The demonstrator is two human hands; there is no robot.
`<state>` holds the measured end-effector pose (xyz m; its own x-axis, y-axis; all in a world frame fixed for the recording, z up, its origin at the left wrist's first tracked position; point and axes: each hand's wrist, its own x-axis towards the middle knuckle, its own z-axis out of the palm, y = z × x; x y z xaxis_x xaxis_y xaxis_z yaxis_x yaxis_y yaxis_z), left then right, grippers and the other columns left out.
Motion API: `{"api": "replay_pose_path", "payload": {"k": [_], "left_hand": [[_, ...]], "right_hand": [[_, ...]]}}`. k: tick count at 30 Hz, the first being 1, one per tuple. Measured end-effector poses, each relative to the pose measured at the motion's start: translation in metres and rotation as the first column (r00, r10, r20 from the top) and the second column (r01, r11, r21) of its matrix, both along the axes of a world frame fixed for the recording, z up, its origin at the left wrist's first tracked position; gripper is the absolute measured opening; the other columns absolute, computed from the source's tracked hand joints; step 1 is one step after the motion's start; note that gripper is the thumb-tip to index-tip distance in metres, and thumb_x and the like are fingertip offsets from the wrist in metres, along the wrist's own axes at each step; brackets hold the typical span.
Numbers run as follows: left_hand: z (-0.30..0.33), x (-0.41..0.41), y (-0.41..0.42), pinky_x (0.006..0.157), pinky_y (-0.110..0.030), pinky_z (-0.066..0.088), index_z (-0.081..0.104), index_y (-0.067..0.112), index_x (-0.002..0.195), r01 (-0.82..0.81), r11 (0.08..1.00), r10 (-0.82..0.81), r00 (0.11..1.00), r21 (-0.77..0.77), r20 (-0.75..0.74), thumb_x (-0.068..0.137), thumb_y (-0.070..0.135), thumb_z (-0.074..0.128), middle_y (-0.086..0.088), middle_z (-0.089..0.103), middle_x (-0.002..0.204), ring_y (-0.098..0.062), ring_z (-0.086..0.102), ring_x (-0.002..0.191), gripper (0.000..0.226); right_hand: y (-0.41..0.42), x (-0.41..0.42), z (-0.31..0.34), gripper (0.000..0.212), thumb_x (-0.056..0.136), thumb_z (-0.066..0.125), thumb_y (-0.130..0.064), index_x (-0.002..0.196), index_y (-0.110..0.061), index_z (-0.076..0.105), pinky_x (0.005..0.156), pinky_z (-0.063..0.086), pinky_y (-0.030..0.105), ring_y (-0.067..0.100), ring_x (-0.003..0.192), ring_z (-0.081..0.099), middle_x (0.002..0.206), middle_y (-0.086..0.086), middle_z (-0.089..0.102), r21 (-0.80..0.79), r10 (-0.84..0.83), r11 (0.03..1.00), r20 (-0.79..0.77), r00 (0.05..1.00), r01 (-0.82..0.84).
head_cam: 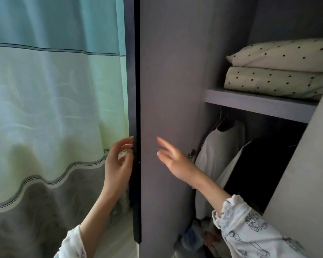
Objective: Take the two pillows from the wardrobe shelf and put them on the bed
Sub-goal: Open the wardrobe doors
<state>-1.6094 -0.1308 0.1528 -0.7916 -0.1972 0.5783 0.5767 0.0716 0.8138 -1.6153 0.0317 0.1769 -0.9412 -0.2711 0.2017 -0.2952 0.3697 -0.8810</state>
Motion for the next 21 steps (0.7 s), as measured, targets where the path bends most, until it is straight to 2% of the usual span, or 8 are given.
{"api": "replay_pose_path", "payload": {"k": [3,6,10,13,15,17,21], "left_hand": [[0.004,0.000,0.022,0.085,-0.015,0.046,0.058,0.021,0.110,0.076,0.989,-0.082,0.996,-0.128,-0.043,0.092,0.004,0.048,0.002,0.064,0.108,-0.004,0.060,0.102,0.027],[0.007,-0.005,0.061,0.081,-0.004,0.041,0.055,0.021,0.114,0.207,0.952,-0.214,0.977,-0.225,-0.004,0.093,0.007,0.049,0.004,0.062,0.112,0.010,0.057,0.097,0.026],[0.003,-0.017,0.126,0.082,-0.004,0.041,0.053,0.026,0.116,0.389,0.868,-0.380,0.921,-0.309,0.091,0.094,0.013,0.049,0.005,0.060,0.115,0.005,0.056,0.099,0.026],[0.001,-0.026,0.181,0.082,-0.005,0.042,0.053,0.024,0.120,0.504,0.788,-0.485,0.862,-0.353,0.148,0.095,0.017,0.046,0.007,0.058,0.119,0.001,0.055,0.104,0.027],[0.002,-0.030,0.218,0.078,0.000,0.039,0.052,0.019,0.123,0.568,0.738,-0.550,0.819,-0.363,0.162,0.095,0.015,0.046,0.007,0.057,0.120,0.008,0.054,0.101,0.028],[0.006,-0.034,0.256,0.080,0.000,0.038,0.051,0.017,0.123,0.627,0.683,-0.618,0.770,-0.375,0.160,0.095,0.011,0.046,0.006,0.055,0.119,0.008,0.055,0.102,0.029],[0.022,-0.042,0.321,0.102,-0.023,0.037,0.046,0.013,0.134,0.691,0.594,-0.671,0.708,-0.412,0.221,0.096,0.014,0.046,-0.004,0.051,0.135,-0.015,0.048,0.123,0.038]], "right_hand": [[0.028,0.005,0.003,0.049,0.098,0.044,-0.018,0.144,-0.018,0.029,0.095,0.030,0.012,0.011,0.132,0.037,0.148,-0.001,0.036,0.035,-0.107,0.994,-0.029,0.994,0.108],[0.070,0.016,0.006,0.044,0.096,0.046,-0.014,0.140,-0.011,0.037,0.102,0.036,0.022,0.017,0.127,0.046,0.139,0.007,0.048,0.069,-0.266,0.960,-0.067,0.962,0.270],[0.144,0.045,0.009,0.045,0.096,0.046,-0.021,0.140,-0.015,0.038,0.101,0.034,0.021,0.015,0.127,0.046,0.138,0.004,0.050,0.221,-0.456,0.852,-0.131,0.880,0.474],[0.204,0.068,0.015,0.049,0.096,0.046,-0.026,0.143,-0.017,0.033,0.106,0.029,0.026,0.017,0.133,0.038,0.146,0.002,0.041,0.320,-0.604,0.686,-0.249,0.757,0.653],[0.240,0.079,0.022,0.053,0.096,0.046,-0.025,0.145,-0.015,0.028,0.111,0.023,0.029,0.020,0.140,0.026,0.153,0.005,0.027,0.403,-0.651,0.540,-0.356,0.670,0.739],[0.274,0.086,0.030,0.057,0.096,0.045,-0.025,0.147,-0.014,0.022,0.114,0.014,0.034,0.025,0.144,0.012,0.157,0.009,0.013,0.480,-0.670,0.389,-0.439,0.599,0.787],[0.325,0.084,0.039,0.066,0.095,0.044,-0.032,0.149,-0.020,0.008,0.115,0.011,0.047,0.031,0.145,-0.006,0.158,0.010,-0.010,0.625,-0.694,0.066,-0.532,0.485,0.778]]}}
